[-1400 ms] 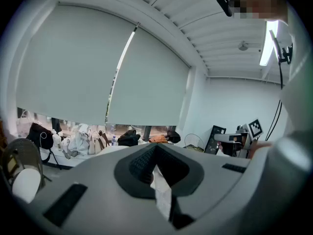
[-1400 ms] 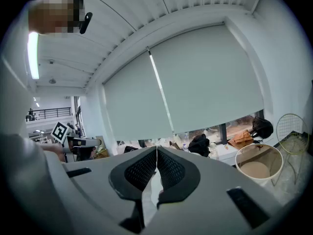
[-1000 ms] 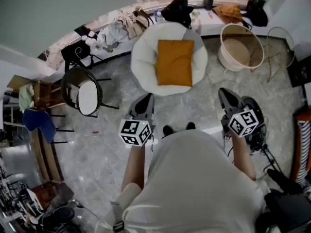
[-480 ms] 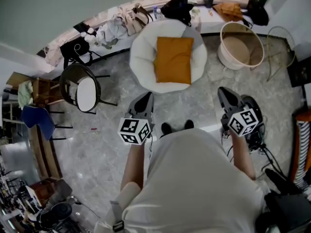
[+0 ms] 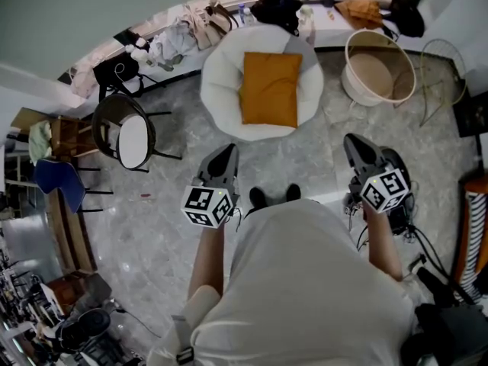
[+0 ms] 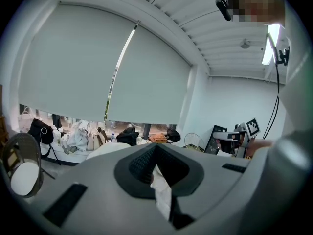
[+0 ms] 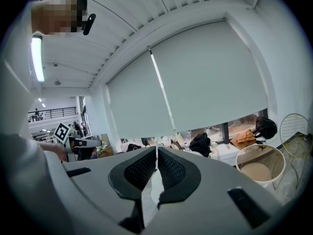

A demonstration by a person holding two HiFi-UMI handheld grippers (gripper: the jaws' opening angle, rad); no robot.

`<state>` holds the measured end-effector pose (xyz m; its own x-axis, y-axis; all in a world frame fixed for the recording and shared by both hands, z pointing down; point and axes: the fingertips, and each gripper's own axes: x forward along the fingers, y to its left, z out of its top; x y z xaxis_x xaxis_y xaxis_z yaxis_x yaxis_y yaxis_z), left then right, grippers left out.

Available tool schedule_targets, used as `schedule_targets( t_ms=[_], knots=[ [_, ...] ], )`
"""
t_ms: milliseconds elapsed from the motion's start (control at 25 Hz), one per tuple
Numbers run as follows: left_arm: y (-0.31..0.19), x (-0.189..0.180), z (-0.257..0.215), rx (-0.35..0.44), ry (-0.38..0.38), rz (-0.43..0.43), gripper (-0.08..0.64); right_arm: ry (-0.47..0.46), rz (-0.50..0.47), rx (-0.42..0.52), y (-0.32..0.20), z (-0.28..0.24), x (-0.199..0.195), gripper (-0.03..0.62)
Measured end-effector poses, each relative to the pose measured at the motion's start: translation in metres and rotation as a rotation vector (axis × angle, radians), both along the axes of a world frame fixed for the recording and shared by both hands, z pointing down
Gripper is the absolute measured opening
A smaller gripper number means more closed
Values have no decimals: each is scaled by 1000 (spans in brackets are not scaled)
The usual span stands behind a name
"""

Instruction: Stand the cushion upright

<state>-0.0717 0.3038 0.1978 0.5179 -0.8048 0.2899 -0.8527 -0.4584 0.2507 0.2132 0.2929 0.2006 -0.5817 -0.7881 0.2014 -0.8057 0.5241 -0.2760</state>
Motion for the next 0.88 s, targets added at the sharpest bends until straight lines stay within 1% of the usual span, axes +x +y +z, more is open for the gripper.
schedule_targets(
  t_ms=[280, 520, 680, 880],
  knots=[
    [3, 19, 16, -50, -49, -33, 2, -29, -28, -7, -7, 4, 21, 37],
    [1, 34, 21, -59, -51, -49, 2, -36, -51, -5, -17, 5, 32, 37],
    [2, 38, 29, -74, -59, -60, 2, -55, -52, -2, -20, 5, 34, 37],
    [-11, 37, 28, -71, -58, -61, 2, -50, -51, -9, -32, 11, 33, 37]
  ],
)
